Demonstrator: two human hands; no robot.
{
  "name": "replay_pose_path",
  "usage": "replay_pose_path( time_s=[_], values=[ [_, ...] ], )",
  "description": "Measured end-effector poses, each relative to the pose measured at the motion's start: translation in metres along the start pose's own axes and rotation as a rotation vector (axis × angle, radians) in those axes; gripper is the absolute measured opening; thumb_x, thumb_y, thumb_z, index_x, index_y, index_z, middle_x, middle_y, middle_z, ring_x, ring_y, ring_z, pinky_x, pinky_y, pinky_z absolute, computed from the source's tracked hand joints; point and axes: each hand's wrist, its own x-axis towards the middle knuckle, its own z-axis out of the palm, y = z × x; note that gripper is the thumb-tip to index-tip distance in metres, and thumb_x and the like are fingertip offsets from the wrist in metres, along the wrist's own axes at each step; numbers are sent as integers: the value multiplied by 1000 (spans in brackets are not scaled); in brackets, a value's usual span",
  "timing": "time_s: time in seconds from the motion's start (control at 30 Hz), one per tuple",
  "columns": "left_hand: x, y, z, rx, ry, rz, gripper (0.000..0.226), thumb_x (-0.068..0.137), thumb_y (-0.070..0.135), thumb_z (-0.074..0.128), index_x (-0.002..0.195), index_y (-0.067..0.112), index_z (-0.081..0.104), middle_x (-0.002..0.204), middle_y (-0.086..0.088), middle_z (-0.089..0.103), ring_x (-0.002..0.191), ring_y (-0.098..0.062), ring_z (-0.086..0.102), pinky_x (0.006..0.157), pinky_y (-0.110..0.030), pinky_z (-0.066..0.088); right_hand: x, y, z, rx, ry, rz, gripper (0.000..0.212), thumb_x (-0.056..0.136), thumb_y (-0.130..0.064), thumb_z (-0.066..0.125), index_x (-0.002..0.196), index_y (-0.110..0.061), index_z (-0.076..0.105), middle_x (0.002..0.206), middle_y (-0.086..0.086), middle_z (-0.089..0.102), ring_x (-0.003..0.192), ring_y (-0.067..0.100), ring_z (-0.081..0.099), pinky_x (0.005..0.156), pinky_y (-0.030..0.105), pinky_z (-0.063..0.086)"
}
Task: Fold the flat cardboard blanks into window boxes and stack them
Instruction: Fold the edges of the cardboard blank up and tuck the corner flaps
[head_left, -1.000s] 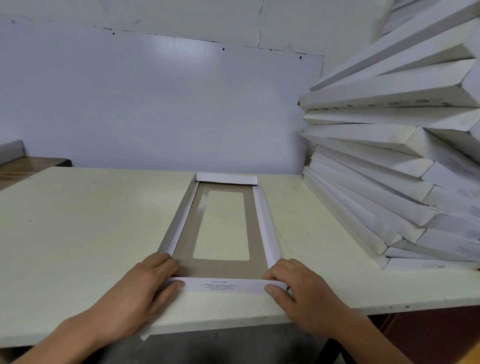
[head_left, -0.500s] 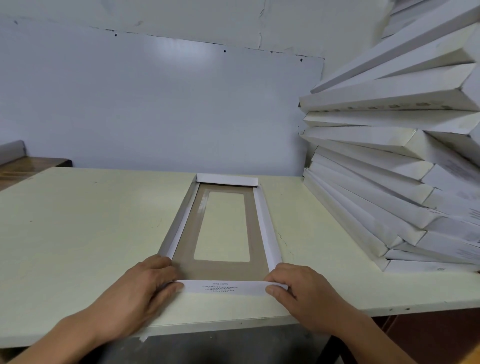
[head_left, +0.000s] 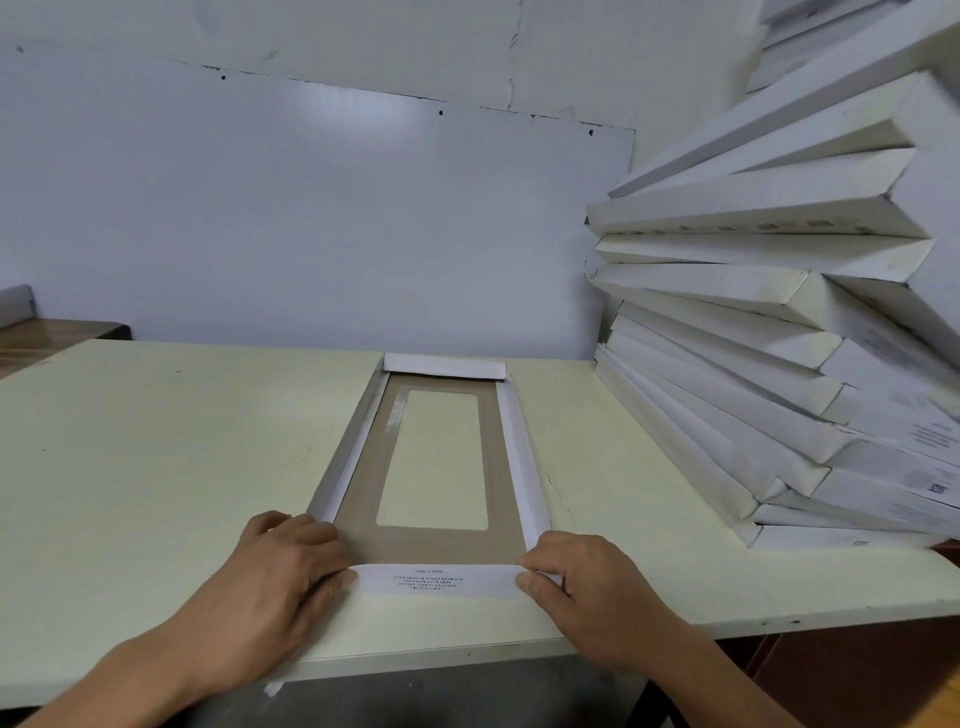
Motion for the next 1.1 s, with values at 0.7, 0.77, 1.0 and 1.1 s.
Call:
replay_pose_path(
  time_s=[0.7, 0.77, 1.0, 1.1],
  values=[
    [4, 40, 22, -84, -97, 97, 12, 69, 19, 40, 78, 26, 41, 76, 15, 36, 71, -8, 40, 78, -25, 31, 23, -21, -8, 245, -333, -197, 33, 87, -27, 67, 119, -32, 63, 117, -13, 50, 72, -5, 52, 70, 5, 34],
    [2, 31, 16, -104, -157, 92, 12, 71, 18, 38, 80, 26, 41, 78, 14, 36, 75, -7, 38, 85, -25, 31, 38, -4, -10, 109, -316, -170, 39, 90, -18, 59, 125, -35, 58, 125, -15, 44, 77, -15, 49, 75, 7, 32],
    [-12, -17, -16, -131, -212, 135, 28, 69, 9, 58, 77, 31, 43, 80, 23, 44, 82, 3, 46, 86, -19, 32, 76, 34, -22, -321, -245, -49, 18, 96, -33, 48, 112, -32, 56, 113, -13, 48, 90, 13, 53, 73, 33, 40],
    [-18, -51, -21, -30, -140, 52, 41, 60, -2, 65, 74, 37, 58, 80, 27, 54, 83, 8, 53, 85, -19, 32, 76, 30, -21, -369, -218, -57, 15, 96, -36, 45, 93, -25, 54, 91, -8, 50, 84, 20, 54, 71, 35, 43]
  ],
)
